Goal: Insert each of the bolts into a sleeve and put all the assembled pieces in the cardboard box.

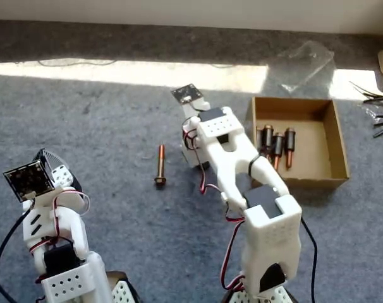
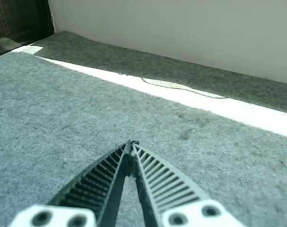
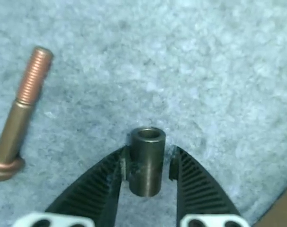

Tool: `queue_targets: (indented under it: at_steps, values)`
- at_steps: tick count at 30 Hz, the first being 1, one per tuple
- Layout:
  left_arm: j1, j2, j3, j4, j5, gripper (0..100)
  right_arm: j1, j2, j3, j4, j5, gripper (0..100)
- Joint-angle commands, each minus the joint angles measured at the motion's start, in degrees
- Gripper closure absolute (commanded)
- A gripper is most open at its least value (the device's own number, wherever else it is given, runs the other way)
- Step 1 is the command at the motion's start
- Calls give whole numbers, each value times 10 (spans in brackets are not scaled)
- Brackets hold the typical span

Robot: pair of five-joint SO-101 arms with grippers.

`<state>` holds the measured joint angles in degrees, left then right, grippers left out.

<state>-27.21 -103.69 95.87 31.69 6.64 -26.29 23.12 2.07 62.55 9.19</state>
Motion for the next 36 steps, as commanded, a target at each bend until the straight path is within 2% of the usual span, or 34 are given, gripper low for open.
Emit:
queue_targets:
  at_steps: [1, 9, 14, 19, 23, 36]
  values:
    - [-5, -1, 14, 3, 0, 994, -6, -36, -3, 1, 5, 875]
    - [-5, -1, 14, 3, 0, 994, -6, 5, -7, 5, 6, 877]
    - [-5, 0, 14, 3, 0, 994, -6, 15, -7, 5, 38, 993]
    - [-5, 0, 14, 3, 0, 994, -3, 12, -8, 6, 39, 995]
    - [-4, 0, 14, 3, 0, 994, -3, -45, -8, 13, 38, 995]
    - [14, -1, 14, 20, 0, 993, -3, -299, -7, 142, 40, 995]
